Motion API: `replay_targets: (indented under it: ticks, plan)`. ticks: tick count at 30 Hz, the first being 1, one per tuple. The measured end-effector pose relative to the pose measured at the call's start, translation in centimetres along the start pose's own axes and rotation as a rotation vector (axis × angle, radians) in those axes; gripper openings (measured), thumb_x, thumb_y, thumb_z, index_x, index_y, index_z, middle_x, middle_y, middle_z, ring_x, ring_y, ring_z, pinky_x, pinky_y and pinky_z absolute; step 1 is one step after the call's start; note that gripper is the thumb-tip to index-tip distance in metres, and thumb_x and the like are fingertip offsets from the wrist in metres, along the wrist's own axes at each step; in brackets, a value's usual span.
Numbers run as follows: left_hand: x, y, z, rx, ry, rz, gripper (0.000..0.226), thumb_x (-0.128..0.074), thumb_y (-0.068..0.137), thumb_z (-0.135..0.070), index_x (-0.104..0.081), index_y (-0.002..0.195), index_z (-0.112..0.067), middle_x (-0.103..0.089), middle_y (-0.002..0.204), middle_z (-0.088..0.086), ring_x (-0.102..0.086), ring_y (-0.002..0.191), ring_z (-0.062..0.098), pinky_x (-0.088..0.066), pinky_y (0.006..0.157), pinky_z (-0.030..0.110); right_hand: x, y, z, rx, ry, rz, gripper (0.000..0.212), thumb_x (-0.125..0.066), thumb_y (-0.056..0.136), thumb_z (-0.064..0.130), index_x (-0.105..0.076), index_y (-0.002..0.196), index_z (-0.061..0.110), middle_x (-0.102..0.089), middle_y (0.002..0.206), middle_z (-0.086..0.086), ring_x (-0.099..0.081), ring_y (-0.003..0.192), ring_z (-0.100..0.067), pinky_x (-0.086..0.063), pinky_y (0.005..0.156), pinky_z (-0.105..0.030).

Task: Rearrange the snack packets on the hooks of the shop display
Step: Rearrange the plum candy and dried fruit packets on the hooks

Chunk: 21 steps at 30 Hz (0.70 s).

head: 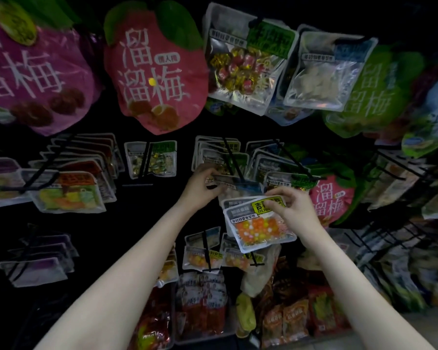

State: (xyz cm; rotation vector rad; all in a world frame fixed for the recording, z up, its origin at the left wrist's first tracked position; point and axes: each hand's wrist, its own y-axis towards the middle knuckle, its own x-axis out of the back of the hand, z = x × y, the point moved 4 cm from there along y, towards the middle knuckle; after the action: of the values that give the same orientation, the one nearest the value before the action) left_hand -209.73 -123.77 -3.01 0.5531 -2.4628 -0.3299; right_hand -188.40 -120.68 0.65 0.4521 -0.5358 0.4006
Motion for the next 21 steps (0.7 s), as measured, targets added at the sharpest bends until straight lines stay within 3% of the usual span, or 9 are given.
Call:
replay_targets:
  ticks: [3,5,7,9,11,13,17,21]
  plan:
    - [1.1,-0.3,1.0,0.090,-0.093,-0.064,0.067,-0.072,0.081,-0.019,-0.038,0.138,-0.012,-0.021,0.152,0.008,-0.018,0.141,0.020,-0.020,0.108,0.022,-0.2,-0.4,0.0,-0.005,-0.034,0.011,0.012,-0.069,0.081,0.006,-0.066,0.084,0.016,-0.063,0.083,0.013,-0.058,0.083,0.003,-0.042,0.072,-0.006]
    - [2.0,0.2,1.4,0.220,-0.212,-0.031,0.094,-0.074,0.078,-0.026,-0.012,0.148,-0.022,-0.008,0.156,-0.001,-0.012,0.142,0.016,-0.019,0.110,0.026,-0.2,-0.6,0.3,-0.009,-0.035,0.000,0.010,-0.069,0.081,0.006,-0.066,0.084,0.015,-0.063,0.082,0.013,-0.057,0.082,0.003,-0.042,0.072,-0.007]
    - [2.3,0.9,1.3,0.298,-0.270,0.048,0.106,-0.074,0.076,-0.031,0.002,0.149,-0.027,-0.001,0.157,-0.005,-0.010,0.142,0.014,-0.021,0.110,0.029,-0.1,-0.5,0.6,-0.017,-0.023,-0.020,0.009,-0.068,0.082,0.005,-0.066,0.085,0.013,-0.062,0.082,0.012,-0.055,0.081,0.004,-0.041,0.071,-0.006]
    - [1.8,1.0,0.7,0.310,-0.326,0.117,0.102,-0.074,0.077,-0.030,-0.003,0.150,-0.025,-0.014,0.155,-0.003,-0.020,0.140,0.016,-0.029,0.109,0.030,-0.1,-0.4,1.0,-0.015,-0.018,-0.027,0.009,-0.068,0.082,0.006,-0.066,0.084,0.014,-0.061,0.082,0.013,-0.054,0.081,0.005,-0.040,0.071,-0.006]
    - [1.2,0.5,0.5,0.264,-0.389,0.052,0.080,-0.072,0.079,-0.021,-0.024,0.144,-0.018,-0.041,0.136,0.002,-0.039,0.129,0.019,-0.041,0.090,0.018,-0.2,-0.1,1.3,-0.018,-0.018,-0.028,0.010,-0.068,0.082,0.006,-0.065,0.084,0.016,-0.062,0.083,0.010,-0.056,0.083,-0.002,-0.039,0.072,-0.016]
    - [0.1,-1.0,0.2,0.188,-0.351,-0.020,0.059,-0.070,0.081,-0.014,-0.040,0.131,-0.010,-0.049,0.120,0.002,-0.048,0.116,0.018,-0.040,0.073,0.006,-0.4,0.1,1.3,-0.034,-0.016,-0.033,0.009,-0.068,0.083,0.006,-0.064,0.084,0.015,-0.061,0.086,0.006,-0.055,0.086,-0.007,-0.037,0.077,-0.021]
    - [-2.6,-3.5,0.6,0.142,-0.225,0.025,0.048,-0.059,0.090,-0.017,-0.041,0.134,-0.009,-0.042,0.138,0.007,-0.039,0.128,0.019,-0.030,0.096,0.015,-1.2,0.4,0.7,-0.055,-0.063,-0.065,0.010,-0.068,0.082,0.007,-0.063,0.084,0.015,-0.061,0.088,0.005,-0.054,0.093,-0.011,-0.037,0.083,-0.024]
    - [-2.4,-4.1,0.9,0.069,-0.217,0.080,0.040,-0.051,0.094,-0.013,-0.044,0.133,-0.008,-0.041,0.139,0.007,-0.036,0.128,0.014,-0.026,0.094,0.011,-2.0,0.6,0.7,-0.068,-0.098,-0.044,0.009,-0.066,0.083,0.006,-0.064,0.086,0.014,-0.060,0.090,0.006,-0.051,0.093,-0.006,-0.032,0.079,-0.015]
